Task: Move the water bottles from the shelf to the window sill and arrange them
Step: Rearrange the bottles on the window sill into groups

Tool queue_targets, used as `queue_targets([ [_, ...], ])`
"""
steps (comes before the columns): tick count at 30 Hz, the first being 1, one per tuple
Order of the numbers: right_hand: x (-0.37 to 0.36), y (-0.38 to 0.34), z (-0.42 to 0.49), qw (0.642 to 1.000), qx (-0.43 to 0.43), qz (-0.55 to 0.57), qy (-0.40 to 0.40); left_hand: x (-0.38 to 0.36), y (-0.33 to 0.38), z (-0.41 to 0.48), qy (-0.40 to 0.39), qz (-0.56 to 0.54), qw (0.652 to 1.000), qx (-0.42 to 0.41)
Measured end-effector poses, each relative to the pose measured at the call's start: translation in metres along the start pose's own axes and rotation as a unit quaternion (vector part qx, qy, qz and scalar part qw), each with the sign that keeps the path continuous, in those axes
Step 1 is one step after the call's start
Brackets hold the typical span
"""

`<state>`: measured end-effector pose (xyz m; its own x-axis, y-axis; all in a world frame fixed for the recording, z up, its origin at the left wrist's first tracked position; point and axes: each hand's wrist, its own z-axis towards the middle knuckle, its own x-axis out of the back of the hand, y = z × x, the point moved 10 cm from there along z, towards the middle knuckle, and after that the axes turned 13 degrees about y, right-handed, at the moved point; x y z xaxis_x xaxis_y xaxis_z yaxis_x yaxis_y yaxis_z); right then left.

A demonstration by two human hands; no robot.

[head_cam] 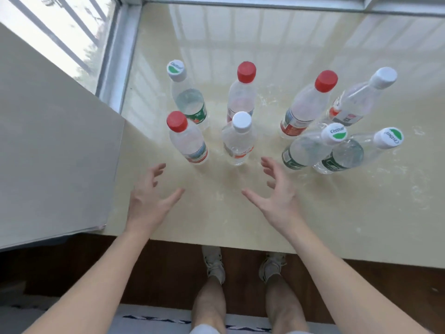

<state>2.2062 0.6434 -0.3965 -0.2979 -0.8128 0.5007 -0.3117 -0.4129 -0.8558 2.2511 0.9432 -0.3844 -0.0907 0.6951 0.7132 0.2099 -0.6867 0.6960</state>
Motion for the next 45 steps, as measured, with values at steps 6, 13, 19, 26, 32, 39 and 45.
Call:
queue_targets([
  [6, 0.003, -0.063, 0.033, 0.998, 0.037, 0.031, 0.03, 0.024, 0.063, 0.052, -0.01, -0.096, 0.99, -0.102],
  [13, -0.018, -0.094, 0.059, 0.992, 0.064, 0.025, -0.109, 0.01, 0.102, 0.077, -0.058, -0.135, 0.98, -0.135],
  [19, -0.027, -0.09, 0.067, 0.993, 0.068, -0.011, -0.1, -0.004, 0.098, 0.079, -0.098, -0.128, 0.977, -0.143],
  [26, -0.02, -0.094, 0.06, 0.991, 0.094, -0.08, 0.045, -0.015, 0.094, 0.08, -0.107, -0.108, 0.977, -0.147],
  [32, -0.021, -0.085, 0.056, 0.991, 0.073, -0.078, 0.075, -0.013, 0.093, 0.081, -0.115, -0.102, 0.977, -0.146],
  [39, -0.019, -0.086, 0.049, 0.985, 0.073, -0.115, 0.105, -0.015, 0.092, 0.075, -0.115, -0.105, 0.976, -0.154],
  [45, -0.02, -0.084, 0.049, 0.987, 0.065, -0.115, 0.095, -0.018, 0.091, 0.075, -0.115, -0.097, 0.977, -0.153],
])
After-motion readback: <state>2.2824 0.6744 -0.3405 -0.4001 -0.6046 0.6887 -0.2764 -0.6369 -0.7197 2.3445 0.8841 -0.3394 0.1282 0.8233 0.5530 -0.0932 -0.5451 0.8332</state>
